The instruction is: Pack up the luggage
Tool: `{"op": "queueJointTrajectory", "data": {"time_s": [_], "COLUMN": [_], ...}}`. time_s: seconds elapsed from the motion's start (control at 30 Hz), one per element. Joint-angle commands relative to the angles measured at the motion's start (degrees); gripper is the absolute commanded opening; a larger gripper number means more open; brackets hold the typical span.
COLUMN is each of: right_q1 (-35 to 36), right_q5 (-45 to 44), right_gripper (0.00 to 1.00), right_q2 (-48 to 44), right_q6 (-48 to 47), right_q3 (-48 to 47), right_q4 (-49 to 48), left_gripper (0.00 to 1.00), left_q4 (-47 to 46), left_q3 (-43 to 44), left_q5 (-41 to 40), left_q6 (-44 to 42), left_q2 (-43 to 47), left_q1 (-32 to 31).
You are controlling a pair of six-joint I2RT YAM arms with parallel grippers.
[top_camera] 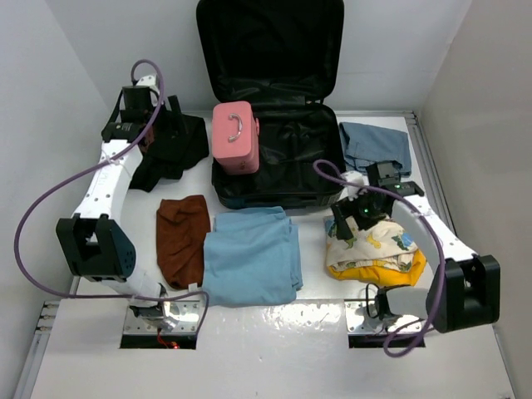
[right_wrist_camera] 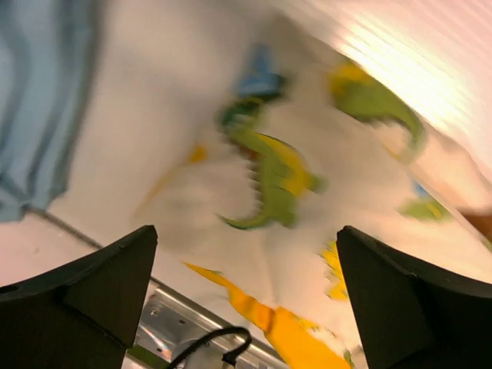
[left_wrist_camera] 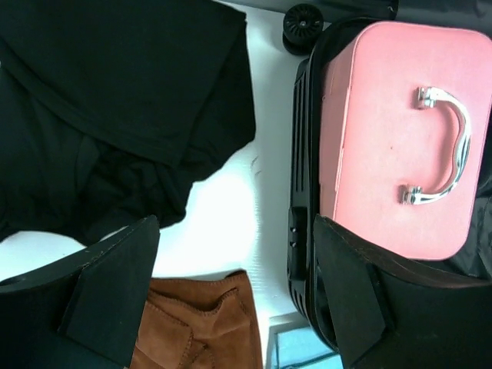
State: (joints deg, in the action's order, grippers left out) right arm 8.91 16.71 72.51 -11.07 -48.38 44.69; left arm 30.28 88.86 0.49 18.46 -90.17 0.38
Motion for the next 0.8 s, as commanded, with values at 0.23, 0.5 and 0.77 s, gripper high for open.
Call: {"op": "queueJointTrajectory", "data": {"time_s": [0.23,0.5,0.77], "right_q1": [-6.4,9.6,19.5], "right_q5": [-11.8,-28.0,-34.7], "right_gripper": [1.00,0.96,0.96], "right_q2": [-5.5,-4.7,3.2], "right_q6": [10.6,25.5,38.3], "right_q3": [-1.1,4.1,4.6], "right_q4": [-0.5,-3.1,-5.3], "left_gripper": [0.86,0.86,0.86], "left_q4": [-2.7,-2.7,-2.7], "left_q3": [-4.7,-5.7,-7.6], "left_q5": [-3.7,-4.3,-4.8], "left_q6": [-0.3,1.5,2.0], "left_q2": [6.3,6.3,8.3], "left_q1": [1.1,2.2,4.0]}}
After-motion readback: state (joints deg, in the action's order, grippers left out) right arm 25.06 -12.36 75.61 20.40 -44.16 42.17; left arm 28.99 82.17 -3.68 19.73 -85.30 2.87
